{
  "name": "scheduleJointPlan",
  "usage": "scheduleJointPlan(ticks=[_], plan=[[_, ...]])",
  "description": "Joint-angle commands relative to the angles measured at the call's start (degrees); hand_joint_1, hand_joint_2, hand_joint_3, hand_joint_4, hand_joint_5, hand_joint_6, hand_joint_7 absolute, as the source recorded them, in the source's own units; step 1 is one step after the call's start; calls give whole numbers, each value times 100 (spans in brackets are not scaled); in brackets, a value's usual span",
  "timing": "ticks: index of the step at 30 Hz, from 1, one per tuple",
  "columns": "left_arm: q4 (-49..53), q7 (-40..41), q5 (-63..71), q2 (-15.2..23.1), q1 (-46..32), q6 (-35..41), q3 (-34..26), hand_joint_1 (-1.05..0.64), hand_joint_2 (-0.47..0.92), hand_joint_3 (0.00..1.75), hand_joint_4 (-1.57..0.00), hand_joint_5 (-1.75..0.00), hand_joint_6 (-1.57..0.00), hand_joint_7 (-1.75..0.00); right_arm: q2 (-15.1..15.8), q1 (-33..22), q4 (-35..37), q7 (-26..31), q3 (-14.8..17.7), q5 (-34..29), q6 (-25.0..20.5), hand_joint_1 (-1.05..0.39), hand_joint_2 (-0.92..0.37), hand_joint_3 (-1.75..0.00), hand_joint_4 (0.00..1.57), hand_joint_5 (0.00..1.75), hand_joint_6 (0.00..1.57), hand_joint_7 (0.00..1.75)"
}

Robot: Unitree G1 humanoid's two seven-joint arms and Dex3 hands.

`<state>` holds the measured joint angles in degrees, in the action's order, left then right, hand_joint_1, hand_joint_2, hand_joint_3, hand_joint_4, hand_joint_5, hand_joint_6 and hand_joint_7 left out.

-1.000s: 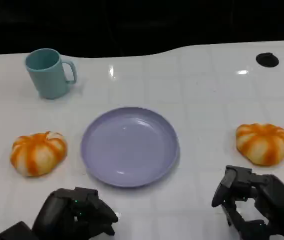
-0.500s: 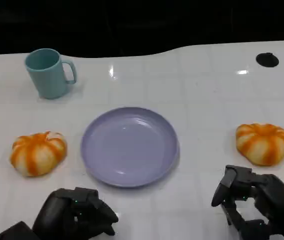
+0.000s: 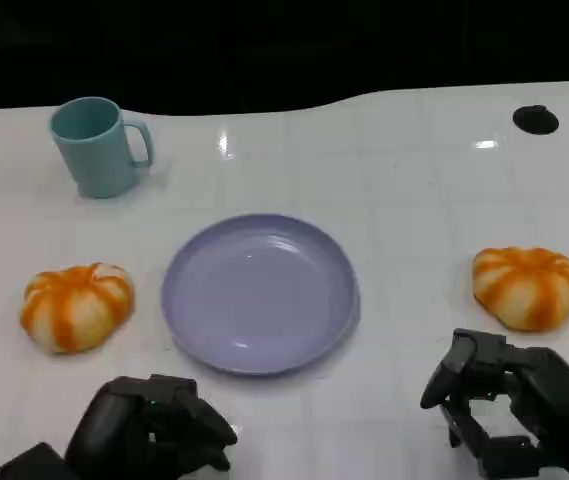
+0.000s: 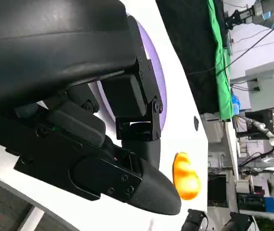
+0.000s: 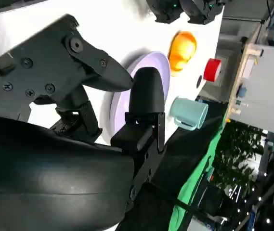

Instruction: Grasp the bread from the table and place it into the plate.

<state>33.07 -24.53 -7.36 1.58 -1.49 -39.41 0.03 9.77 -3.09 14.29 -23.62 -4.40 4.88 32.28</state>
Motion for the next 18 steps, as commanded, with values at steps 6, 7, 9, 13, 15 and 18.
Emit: scheduleJointPlan(ticks=[6,7,9,13,15,18], plan=[[-13,-2,-56,96,-22,-23,-58,-105,91,0,-120,-101,-130,-69,156,70,-68,231,183,-285,292,-21,-75,-49,54,116,62,68],[-13,-2,-56,96,-22,-23,-58,-105,91,0,-120,-101,-130,-69,154,71,-64,235,184,-291,297,-21,-75,-48,54,116,62,68],[-21,4,-42,103,-25,-20,-54,-105,91,0,-120,-101,-130,-69,329,145,-182,533,283,-877,428,-21,-76,-48,54,115,63,67],[-56,-2,-57,92,-33,66,-42,-105,90,0,-120,-101,-130,-69,748,229,-751,1697,593,-2817,466,-46,-81,-27,32,88,58,16],[-45,11,-42,90,-27,55,-41,-105,90,0,-120,-101,-130,-69,822,206,-879,1972,578,-3172,371,-48,-85,-21,30,82,56,10],[-13,9,-46,86,-8,53,-44,-105,90,0,-120,-101,-130,-69,994,178,-1261,2243,593,-3797,57,-48,-88,-12,24,70,52,4]])
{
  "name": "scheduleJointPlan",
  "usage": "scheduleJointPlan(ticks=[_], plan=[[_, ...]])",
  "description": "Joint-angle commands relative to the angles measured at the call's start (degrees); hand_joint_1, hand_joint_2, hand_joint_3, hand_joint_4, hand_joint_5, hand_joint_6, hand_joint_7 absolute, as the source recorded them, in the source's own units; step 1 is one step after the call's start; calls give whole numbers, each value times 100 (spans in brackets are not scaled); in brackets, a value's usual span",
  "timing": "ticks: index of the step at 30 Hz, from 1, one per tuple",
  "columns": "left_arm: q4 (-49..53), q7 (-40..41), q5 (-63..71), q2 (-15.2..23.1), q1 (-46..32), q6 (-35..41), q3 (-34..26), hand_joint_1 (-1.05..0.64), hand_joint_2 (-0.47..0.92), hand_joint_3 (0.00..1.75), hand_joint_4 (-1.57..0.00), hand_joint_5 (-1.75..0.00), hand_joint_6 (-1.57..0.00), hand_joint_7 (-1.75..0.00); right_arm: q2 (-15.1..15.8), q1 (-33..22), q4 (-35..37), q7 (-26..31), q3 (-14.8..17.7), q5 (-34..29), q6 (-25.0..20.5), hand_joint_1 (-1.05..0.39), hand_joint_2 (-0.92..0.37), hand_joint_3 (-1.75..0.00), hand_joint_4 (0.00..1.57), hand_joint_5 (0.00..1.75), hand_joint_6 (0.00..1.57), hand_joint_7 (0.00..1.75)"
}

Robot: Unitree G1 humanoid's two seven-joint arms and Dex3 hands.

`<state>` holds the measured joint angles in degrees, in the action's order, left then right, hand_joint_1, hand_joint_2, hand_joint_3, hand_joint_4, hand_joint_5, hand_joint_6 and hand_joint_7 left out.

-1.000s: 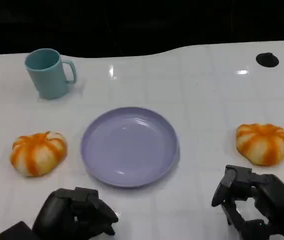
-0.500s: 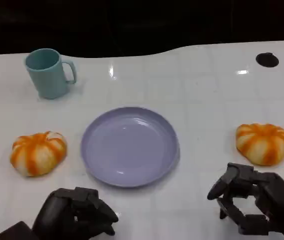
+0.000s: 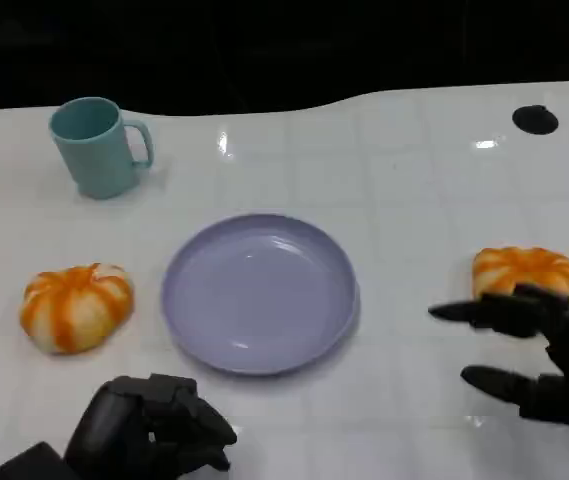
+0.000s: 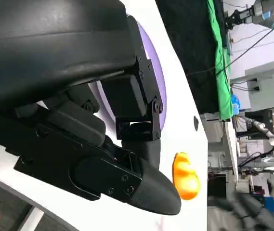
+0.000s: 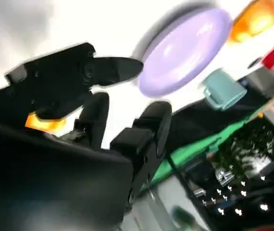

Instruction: Grasp the bread from the table and place it into the plate.

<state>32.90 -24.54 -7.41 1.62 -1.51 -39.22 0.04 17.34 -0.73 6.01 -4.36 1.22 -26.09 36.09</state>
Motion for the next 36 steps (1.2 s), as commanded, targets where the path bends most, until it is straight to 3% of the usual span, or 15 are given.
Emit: scheduleJointPlan(ticks=[1,8,13,19,31,36], plan=[[15,9,-43,79,1,32,-46,-105,90,0,-120,-102,-130,-69,294,-72,-613,356,49,-936,-493,-49,-89,-9,21,64,49,2],[37,60,18,73,34,44,-40,-105,91,0,-120,-102,-130,-70,606,-124,-1593,188,-5,-2211,-1796,-56,-92,-4,7,51,33,0],[41,41,2,61,40,40,-37,-105,90,0,-120,-102,-130,-70,802,5,-1692,32,-266,-2901,-2474,-63,-92,-6,0,46,26,0],[10,40,-1,55,12,36,-30,-105,90,0,-119,-101,-130,-69,999,390,-1167,88,-729,-3503,-2971,-66,-92,-6,0,42,26,1],[-62,35,-23,51,-37,65,-32,-105,90,0,-119,-101,-130,-69,975,1352,127,100,-1612,-3839,-3699,-58,-86,0,7,43,33,2],[-86,49,-7,54,-58,64,-30,-105,90,0,-120,-101,-130,-69,850,1709,702,229,-1979,-3901,-4002,-55,-82,0,22,24,38,0]])
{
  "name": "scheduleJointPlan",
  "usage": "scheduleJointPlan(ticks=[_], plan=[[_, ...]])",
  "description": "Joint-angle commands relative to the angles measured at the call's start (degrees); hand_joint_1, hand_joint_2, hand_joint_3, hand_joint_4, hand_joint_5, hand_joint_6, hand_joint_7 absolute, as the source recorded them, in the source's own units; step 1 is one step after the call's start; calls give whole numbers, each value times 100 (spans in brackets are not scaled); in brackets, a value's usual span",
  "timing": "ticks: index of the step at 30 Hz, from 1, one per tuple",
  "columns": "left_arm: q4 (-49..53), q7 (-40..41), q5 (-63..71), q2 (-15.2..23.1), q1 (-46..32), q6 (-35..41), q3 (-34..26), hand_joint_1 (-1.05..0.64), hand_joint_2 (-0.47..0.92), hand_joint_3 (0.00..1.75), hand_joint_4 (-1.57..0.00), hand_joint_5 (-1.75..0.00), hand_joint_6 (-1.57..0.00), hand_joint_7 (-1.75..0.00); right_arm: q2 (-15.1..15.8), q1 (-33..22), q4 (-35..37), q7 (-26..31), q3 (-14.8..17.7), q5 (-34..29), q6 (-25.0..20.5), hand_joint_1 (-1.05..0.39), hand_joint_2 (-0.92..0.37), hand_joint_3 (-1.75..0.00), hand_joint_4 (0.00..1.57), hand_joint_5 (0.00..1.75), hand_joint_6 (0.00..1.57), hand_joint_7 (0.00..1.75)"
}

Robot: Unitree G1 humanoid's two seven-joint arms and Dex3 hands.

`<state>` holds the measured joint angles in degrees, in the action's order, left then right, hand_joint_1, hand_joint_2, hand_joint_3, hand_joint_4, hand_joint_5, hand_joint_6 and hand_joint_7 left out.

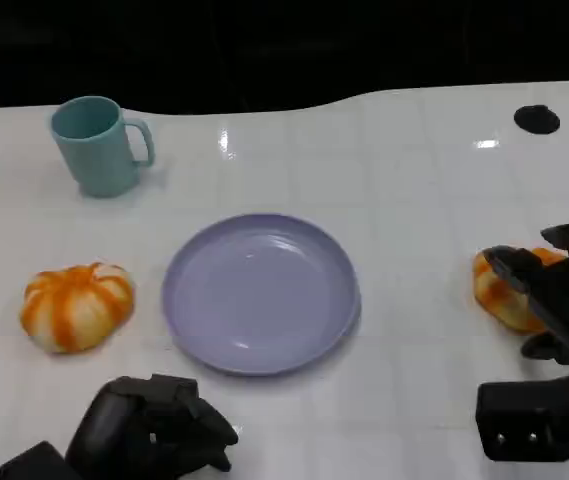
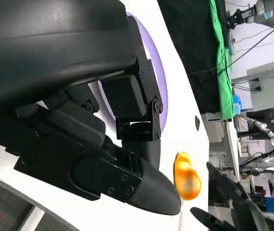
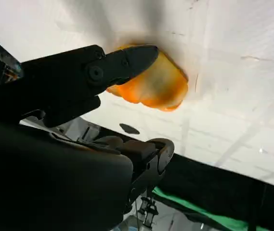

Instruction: Grasp the bread from the table and place it into the plate.

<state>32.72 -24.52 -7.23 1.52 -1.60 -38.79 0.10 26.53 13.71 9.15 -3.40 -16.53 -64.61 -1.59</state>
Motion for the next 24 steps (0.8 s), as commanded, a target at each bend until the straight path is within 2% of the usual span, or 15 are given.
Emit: scheduleJointPlan(ticks=[1,13,16,17,18,19,20,21,23,24], plan=[[-75,50,-20,66,-55,23,-36,-105,90,0,-120,-101,-130,-69,-95,339,516,156,-269,-47,-290,-55,-82,0,23,22,38,0],[-113,34,-27,68,-99,-25,-36,-105,90,0,-120,-101,-130,-69,-369,1080,2080,602,-839,116,-595,-52,-82,0,30,13,37,1],[-115,40,-18,68,-104,-32,-35,-105,91,0,-120,-102,-130,-69,-367,1157,2290,862,-825,436,-373,-40,-85,0,61,14,53,3],[-116,27,-30,67,-104,-25,-33,-105,90,0,-120,-102,-130,-69,-350,1169,2352,1026,-816,543,-242,-33,-85,0,87,16,70,5],[-121,16,-42,66,-106,-16,-32,-105,90,0,-120,-102,-130,-69,-327,1186,2424,1202,-826,619,-121,-29,-85,0,101,18,79,6],[-131,12,-48,63,-109,-6,-30,-105,90,0,-120,-102,-130,-69,-301,1202,2501,1396,-844,678,6,-25,-84,0,111,30,91,7],[-136,15,-46,62,-109,-10,-29,-105,90,0,-120,-102,-130,-69,-271,1222,2577,1566,-869,733,138,-22,-83,0,107,75,108,5],[-139,18,-42,64,-110,-10,-28,-105,90,0,-120,-102,-130,-69,-248,1242,2644,1676,-889,786,245,-20,-83,0,101,111,118,5],[-143,13,-48,64,-111,-1,-28,-105,90,0,-120,-102,-130,-69,-210,1275,2748,1851,-934,842,398,-18,-86,-1,94,150,128,4],[-149,10,-54,63,-112,9,-28,-105,90,0,-120,-102,-130,-69,-191,1286,2790,1955,-960,853,465,-18,-88,-1,91,159,131,4]])
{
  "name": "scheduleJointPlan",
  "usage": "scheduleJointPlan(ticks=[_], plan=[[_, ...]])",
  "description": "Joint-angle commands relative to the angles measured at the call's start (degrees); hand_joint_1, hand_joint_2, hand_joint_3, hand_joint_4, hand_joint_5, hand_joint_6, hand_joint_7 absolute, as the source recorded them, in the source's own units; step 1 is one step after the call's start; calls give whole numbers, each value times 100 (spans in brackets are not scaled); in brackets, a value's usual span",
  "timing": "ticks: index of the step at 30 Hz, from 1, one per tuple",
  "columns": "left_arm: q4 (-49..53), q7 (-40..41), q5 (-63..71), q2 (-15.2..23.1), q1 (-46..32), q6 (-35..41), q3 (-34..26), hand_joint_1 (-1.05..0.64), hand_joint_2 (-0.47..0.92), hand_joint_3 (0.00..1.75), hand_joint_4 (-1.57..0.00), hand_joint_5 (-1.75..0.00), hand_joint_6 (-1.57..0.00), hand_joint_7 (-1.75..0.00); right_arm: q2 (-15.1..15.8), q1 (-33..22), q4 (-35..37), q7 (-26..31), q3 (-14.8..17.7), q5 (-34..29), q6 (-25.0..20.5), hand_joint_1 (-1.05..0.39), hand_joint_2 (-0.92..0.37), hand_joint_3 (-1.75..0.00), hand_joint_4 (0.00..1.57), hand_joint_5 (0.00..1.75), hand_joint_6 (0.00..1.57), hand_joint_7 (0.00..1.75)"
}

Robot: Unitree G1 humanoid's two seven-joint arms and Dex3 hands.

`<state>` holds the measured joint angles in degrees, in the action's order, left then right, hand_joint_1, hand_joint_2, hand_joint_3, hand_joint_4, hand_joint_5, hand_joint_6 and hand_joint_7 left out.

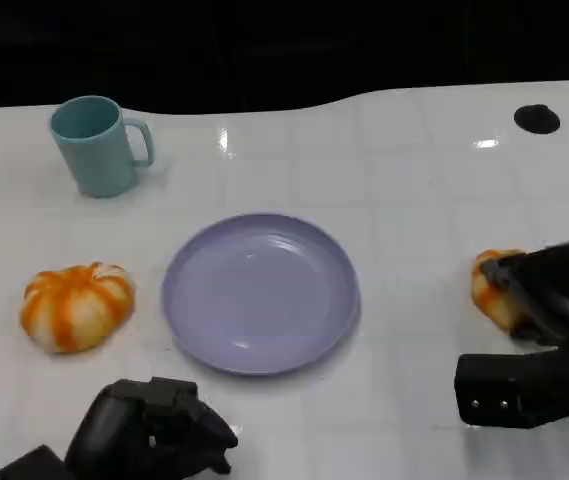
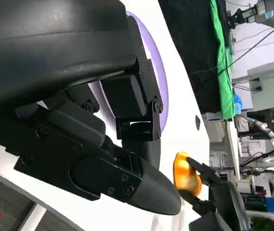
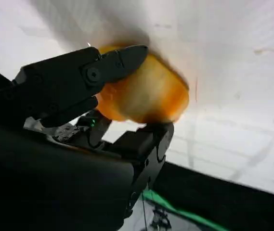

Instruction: Grasp the bread from the table and place it into the plate.

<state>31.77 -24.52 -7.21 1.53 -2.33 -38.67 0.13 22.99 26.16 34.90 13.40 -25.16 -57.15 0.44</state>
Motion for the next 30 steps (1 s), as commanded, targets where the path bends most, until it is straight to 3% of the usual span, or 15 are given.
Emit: scheduleJointPlan(ticks=[1,3,10,11,12,13,16,21,30], plan=[[-61,23,-45,63,-40,8,-31,-105,90,0,-120,-102,-130,-69,178,50,250,377,-118,115,327,-17,-88,-1,89,165,133,5],[-78,33,-40,62,-44,28,-30,-105,90,0,-120,-102,-130,-69,195,52,293,592,-130,152,464,-16,-88,0,85,173,139,8],[-36,26,-55,54,-34,-20,-42,-105,90,0,-121,-102,-130,-69,220,38,280,1015,-133,262,748,-14,-85,0,84,175,142,14],[-40,33,-51,52,-37,-23,-42,-105,90,0,-121,-102,-130,-69,224,37,257,1042,-138,253,746,-15,-85,0,83,175,135,27],[-41,38,-42,55,-39,-33,-41,-105,90,0,-121,-102,-130,-69,230,31,224,1096,-124,278,794,-15,-84,0,82,175,115,65],[-40,42,-35,58,-39,-40,-41,-105,90,0,-121,-102,-130,-69,234,27,204,1137,-114,300,830,-14,-83,0,81,175,105,87],[-41,18,-60,58,-41,-24,-43,-105,90,0,-121,-101,-130,-69,214,13,217,1588,-56,402,1105,-11,-80,-1,85,175,96,115],[-47,13,-69,50,-48,0,-36,-105,90,0,-121,-101,-130,-69,250,-68,62,2018,-40,491,1443,-5,-79,-1,93,175,98,124],[-79,29,-59,43,-63,38,-29,-105,90,0,-120,-101,-130,-69,170,-405,-894,2088,85,661,1824,3,-79,-4,101,175,100,135]])
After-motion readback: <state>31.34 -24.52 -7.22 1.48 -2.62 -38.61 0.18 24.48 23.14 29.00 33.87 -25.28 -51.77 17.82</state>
